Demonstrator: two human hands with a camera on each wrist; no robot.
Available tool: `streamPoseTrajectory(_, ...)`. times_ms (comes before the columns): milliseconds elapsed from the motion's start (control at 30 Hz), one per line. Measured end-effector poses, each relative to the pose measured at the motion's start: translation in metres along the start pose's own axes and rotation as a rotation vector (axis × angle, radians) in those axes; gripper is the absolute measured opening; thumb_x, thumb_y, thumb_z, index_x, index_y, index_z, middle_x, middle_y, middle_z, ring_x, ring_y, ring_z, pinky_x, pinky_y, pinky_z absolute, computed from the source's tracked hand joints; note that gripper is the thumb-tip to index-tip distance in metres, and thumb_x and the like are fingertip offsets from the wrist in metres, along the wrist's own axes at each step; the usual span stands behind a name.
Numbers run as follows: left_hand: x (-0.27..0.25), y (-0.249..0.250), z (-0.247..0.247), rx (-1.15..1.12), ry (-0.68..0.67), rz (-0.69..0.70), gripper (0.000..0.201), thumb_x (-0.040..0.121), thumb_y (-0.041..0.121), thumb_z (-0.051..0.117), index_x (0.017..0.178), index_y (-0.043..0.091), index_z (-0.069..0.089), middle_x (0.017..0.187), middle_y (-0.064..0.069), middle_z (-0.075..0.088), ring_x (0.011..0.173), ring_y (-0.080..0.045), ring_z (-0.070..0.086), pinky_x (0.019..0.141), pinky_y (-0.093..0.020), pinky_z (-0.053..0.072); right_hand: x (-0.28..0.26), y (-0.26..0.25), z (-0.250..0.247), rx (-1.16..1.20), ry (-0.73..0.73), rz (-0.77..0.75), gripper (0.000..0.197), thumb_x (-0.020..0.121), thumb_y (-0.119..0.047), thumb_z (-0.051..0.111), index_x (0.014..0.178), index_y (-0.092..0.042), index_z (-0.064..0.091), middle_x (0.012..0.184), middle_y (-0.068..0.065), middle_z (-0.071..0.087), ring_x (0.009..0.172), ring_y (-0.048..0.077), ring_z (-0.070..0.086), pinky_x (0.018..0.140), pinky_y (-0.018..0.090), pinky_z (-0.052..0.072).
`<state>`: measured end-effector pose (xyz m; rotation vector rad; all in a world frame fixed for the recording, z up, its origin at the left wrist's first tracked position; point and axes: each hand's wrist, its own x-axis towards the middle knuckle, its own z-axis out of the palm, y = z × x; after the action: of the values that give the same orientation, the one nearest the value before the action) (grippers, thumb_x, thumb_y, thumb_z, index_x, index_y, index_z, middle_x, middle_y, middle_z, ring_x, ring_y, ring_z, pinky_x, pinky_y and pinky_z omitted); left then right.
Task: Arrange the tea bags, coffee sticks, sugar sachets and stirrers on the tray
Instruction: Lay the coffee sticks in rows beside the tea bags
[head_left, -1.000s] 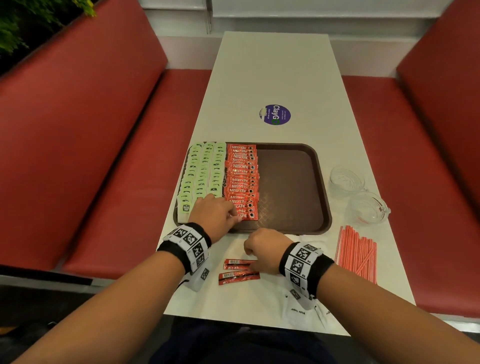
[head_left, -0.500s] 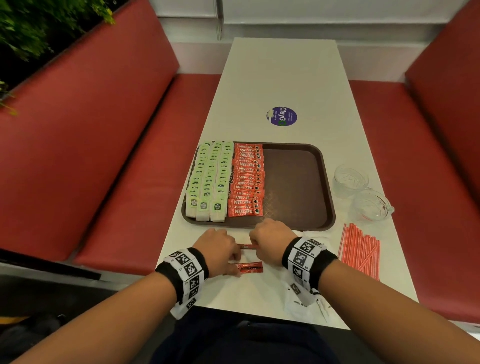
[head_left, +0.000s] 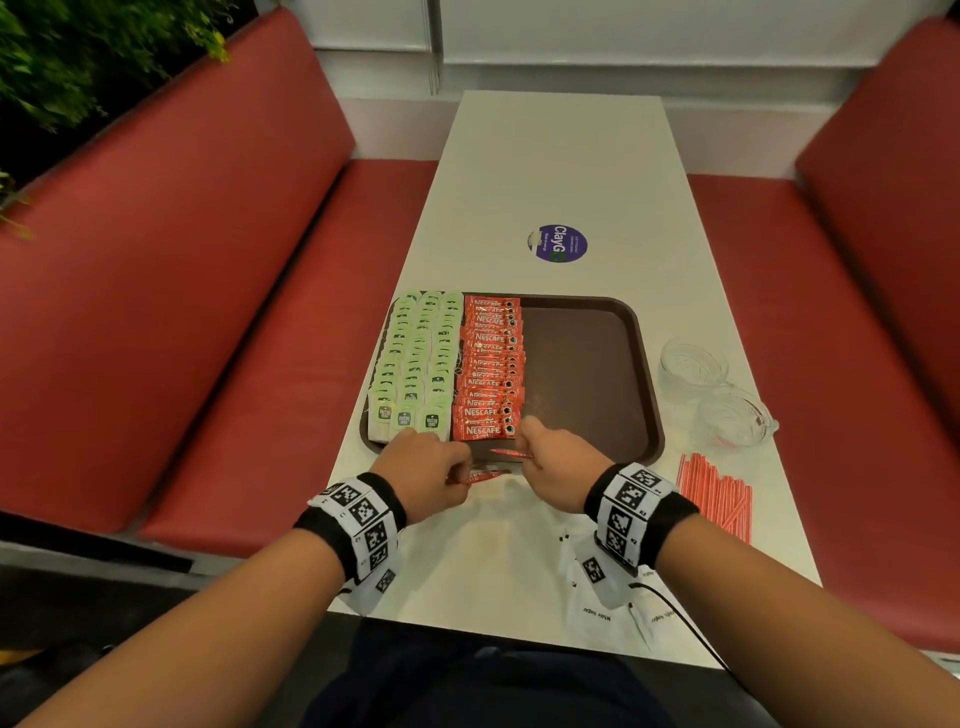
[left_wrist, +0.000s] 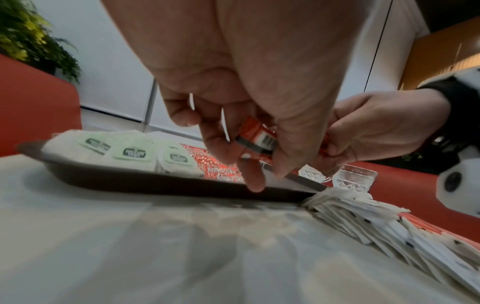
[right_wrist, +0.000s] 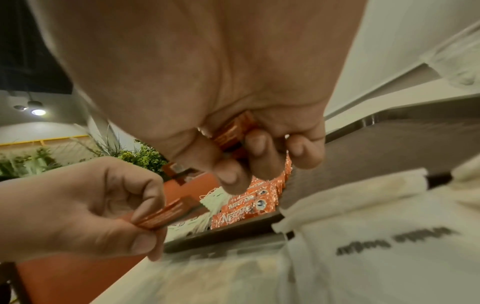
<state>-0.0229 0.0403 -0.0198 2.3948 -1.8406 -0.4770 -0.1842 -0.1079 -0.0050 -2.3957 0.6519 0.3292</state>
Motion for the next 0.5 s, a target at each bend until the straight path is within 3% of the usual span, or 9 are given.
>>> streamPoseTrajectory(100, 0.006, 0.003, -0.008, 0.015, 0.067, 0.065, 0.011, 0.083, 0.034, 0.065, 0.076, 0.030, 0.058, 0.070, 0.016, 0.054, 0.077, -0.009, 0.044, 0.082, -0.033, 0.036, 0.002, 0.002, -0.002, 0.037, 0.036, -0.052, 0.026, 0.098, -0.028, 0.050, 0.122, -0.020, 0.055, 0.103, 0.002, 0.068, 0.086, 0.020, 0.062, 0.076, 0.031, 0.050)
streamPoseTrajectory(300, 0.019, 0.006, -0.012, -0.063, 0.195, 0.118, 0.024, 0.076, 0.049, 0.075, 0.071, 0.033, 0.059, 0.069, 0.023, 0.049, 0.076, -0.002, 0.039, 0.074, -0.030, 0.029, 0.005, 0.007, -0.010, 0.016, 0.076, -0.158, 0.021, 0.096, -0.029, 0.058, 0.114, -0.023, 0.067, 0.089, -0.010, 0.064, 0.081, 0.015, 0.059, 0.076, 0.027, 0.045)
streamPoseTrajectory(367, 0.022, 0.007, -0.013, -0.122, 0.197, 0.102, 0.021, 0.079, 0.052, 0.074, 0.077, 0.035, 0.062, 0.070, 0.024, 0.048, 0.077, -0.002, 0.042, 0.076, -0.030, 0.028, 0.005, 0.011, -0.013, 0.015, 0.099, -0.165, 0.018, 0.096, -0.024, 0.060, 0.112, -0.022, 0.067, 0.085, -0.014, 0.059, 0.080, 0.012, 0.055, 0.075, 0.026, 0.042)
streamPoseTrajectory(500, 0.029, 0.007, -0.015, -0.249, 0.246, 0.032, 0.018, 0.086, 0.040, 0.073, 0.103, 0.034, 0.070, 0.076, 0.024, 0.052, 0.079, -0.004, 0.049, 0.086, -0.034, 0.042, 0.008, 0.016, -0.018, 0.011, 0.146, -0.138, 0.008, 0.095, -0.025, 0.061, 0.093, -0.032, 0.060, 0.072, -0.021, 0.051, 0.077, 0.011, 0.053, 0.073, 0.025, 0.037)
